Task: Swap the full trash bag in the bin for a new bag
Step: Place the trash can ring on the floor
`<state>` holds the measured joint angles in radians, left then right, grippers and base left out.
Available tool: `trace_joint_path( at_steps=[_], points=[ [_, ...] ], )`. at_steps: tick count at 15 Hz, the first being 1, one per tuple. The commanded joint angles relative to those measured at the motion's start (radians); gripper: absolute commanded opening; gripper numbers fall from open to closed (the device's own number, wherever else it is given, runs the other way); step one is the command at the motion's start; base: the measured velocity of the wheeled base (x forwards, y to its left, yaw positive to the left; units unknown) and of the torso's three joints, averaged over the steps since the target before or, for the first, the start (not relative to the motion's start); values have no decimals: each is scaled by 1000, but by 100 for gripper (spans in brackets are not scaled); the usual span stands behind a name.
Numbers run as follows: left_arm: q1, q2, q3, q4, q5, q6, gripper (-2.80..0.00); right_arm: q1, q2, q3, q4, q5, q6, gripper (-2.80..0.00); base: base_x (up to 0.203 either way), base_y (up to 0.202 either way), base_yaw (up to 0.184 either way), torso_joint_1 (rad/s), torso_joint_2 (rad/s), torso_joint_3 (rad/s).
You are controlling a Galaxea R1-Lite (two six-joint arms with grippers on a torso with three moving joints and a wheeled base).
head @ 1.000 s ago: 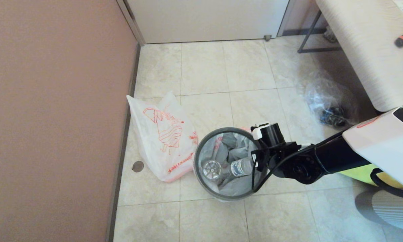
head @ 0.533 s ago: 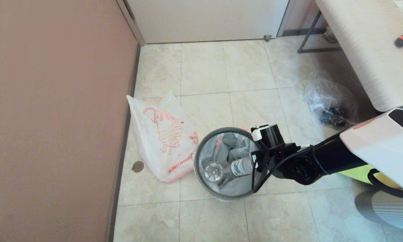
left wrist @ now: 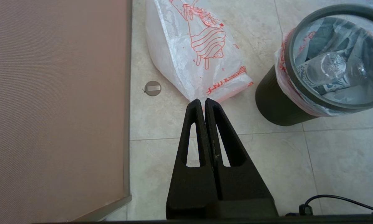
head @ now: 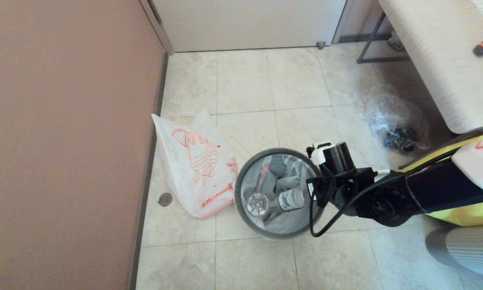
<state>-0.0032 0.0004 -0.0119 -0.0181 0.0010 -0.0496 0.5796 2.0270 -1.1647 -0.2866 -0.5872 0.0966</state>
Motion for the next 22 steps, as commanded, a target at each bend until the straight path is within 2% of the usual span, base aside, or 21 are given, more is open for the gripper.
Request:
trace_joint_path(
  at_steps=[1,4,6,8,11,13,14,15,18,22],
  points=[
    [0,0,0,0,1,-1,-280,25,-74,27,-2,-2,0,-280,0,0,0,0,0,0],
    [0,0,1,0,1,-1,-280,83,-146,58,21,5,25,-280,0,0,0,0,0,0],
    [0,0,1,0,1,-1,-280,94,-185,68,66,8,57,-280,0,0,0,0,0,0],
    [0,0,1,0,1,-1,-280,103,-233,108,97,13,123,-280,0,0,0,0,0,0],
    [0,0,0,0,1,-1,-280,100,-391,214,141,17,144,-280,0,0,0,0,0,0],
    [0,0,1,0,1,-1,-280,65,-533,287,206,25,147,-280,0,0,0,0,0,0],
    [0,0,0,0,1,-1,-280,24,-612,327,249,30,147,-280,0,0,0,0,0,0],
    [0,0,0,0,1,-1,-280,-52,-682,373,292,42,146,-280,0,0,0,0,0,0],
    [0,0,0,0,1,-1,-280,-285,-762,473,345,144,135,-280,0,0,0,0,0,0],
    [0,0,0,0,1,-1,-280,-507,-729,523,295,253,132,-280,0,0,0,0,0,0]
  ],
)
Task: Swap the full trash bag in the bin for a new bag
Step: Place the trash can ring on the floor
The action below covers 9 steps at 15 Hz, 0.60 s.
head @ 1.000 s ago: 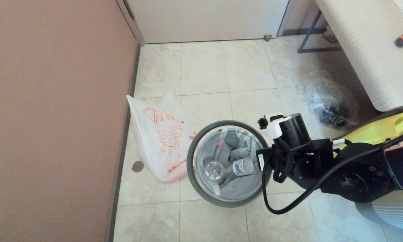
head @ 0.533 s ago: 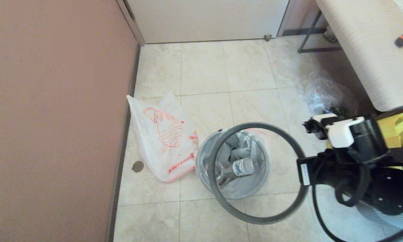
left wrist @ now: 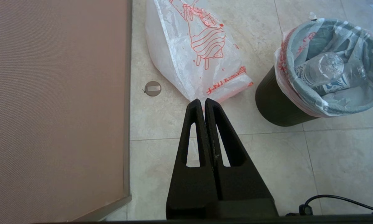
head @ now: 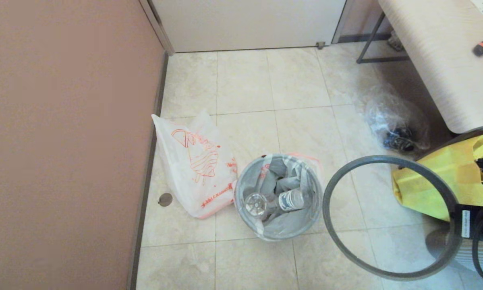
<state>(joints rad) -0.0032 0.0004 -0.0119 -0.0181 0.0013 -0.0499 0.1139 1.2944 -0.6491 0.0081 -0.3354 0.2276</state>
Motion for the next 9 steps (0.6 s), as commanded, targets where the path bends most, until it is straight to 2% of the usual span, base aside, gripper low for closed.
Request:
trace_joint_path(
  at_steps=[1,3,5,7,9],
  points=[
    [0,0,0,0,0,-1,-280,-99,62,7,-33,18,0,-280,0,0,0,0,0,0],
    [0,0,0,0,0,-1,-280,-220,218,2,-120,32,-9,-280,0,0,0,0,0,0],
    [0,0,0,0,0,-1,-280,-331,381,4,-268,39,-46,-280,0,0,0,0,0,0],
    [0,0,0,0,0,-1,-280,-384,509,8,-406,44,-80,-280,0,0,0,0,0,0],
    [0,0,0,0,0,-1,-280,-386,617,6,-489,50,-96,-280,0,0,0,0,0,0]
  ],
)
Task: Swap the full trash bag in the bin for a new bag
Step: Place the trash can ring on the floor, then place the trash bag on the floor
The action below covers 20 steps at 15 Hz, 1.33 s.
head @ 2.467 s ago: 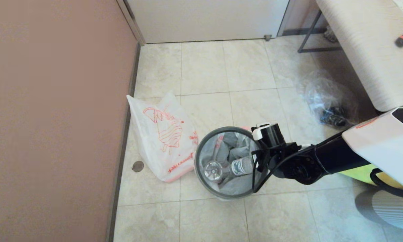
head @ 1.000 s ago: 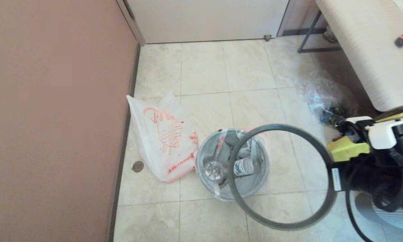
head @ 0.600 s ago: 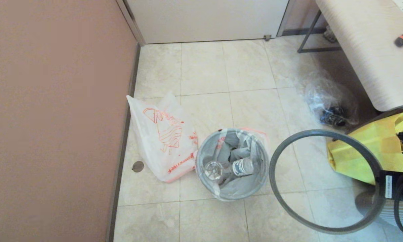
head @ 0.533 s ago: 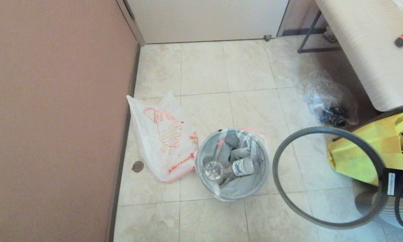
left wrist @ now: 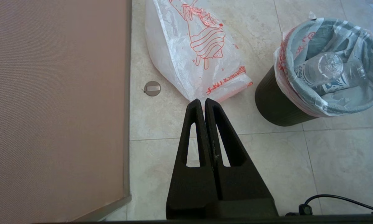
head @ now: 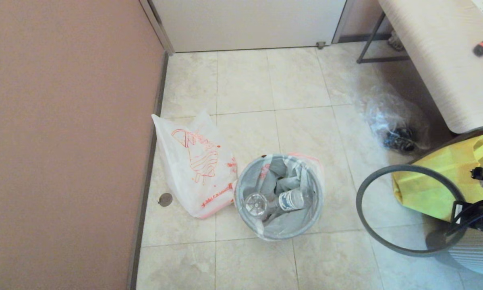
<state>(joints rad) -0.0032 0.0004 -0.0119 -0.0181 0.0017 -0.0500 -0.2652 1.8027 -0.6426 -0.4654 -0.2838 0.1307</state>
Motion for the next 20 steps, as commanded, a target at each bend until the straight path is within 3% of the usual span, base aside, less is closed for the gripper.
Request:
trace_joint_path(
  at_steps=[1,6,10,11,15,20],
  points=[
    [0,0,0,0,0,-1,-280,0,173,-4,-61,-2,-3,-280,0,0,0,0,0,0],
    [0,0,0,0,0,-1,-280,66,501,-28,-334,-30,-49,-280,0,0,0,0,0,0],
    [0,0,0,0,0,-1,-280,158,658,-58,-461,-50,-96,-280,0,0,0,0,0,0],
    [0,0,0,0,0,-1,-280,161,684,-56,-528,-58,-133,0,0,0,0,0,0,0],
    [0,0,1,0,0,-1,-280,158,686,11,-658,-130,-211,0,0,0,0,0,0,0],
    [0,0,1,0,0,-1,-280,162,499,274,-805,-130,-261,0,0,0,0,0,0,0]
  ],
)
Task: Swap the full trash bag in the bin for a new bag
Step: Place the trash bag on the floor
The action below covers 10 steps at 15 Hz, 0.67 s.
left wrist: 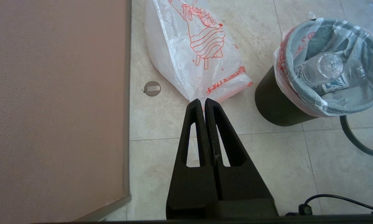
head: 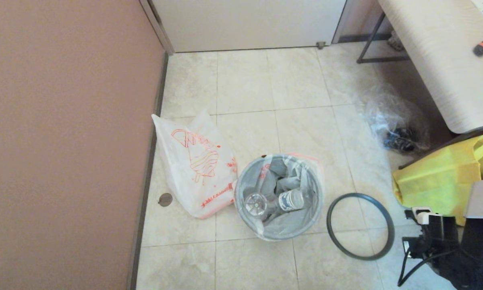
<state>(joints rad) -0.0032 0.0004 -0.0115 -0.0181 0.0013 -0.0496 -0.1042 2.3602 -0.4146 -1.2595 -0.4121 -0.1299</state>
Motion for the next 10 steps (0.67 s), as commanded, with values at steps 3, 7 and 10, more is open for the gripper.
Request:
trace_joint_path(
  at_steps=[3,7,10],
  points=[
    [0,0,-1,0,0,-1,-280,-4,-96,220,-180,-1,-12,0,0,0,0,0,0,0],
    [0,0,0,0,0,-1,-280,60,-129,290,-270,52,-22,-280,0,0,0,0,0,0],
    [0,0,-1,0,0,-1,-280,120,-129,187,-270,102,1,-280,0,0,0,0,0,0]
  ],
)
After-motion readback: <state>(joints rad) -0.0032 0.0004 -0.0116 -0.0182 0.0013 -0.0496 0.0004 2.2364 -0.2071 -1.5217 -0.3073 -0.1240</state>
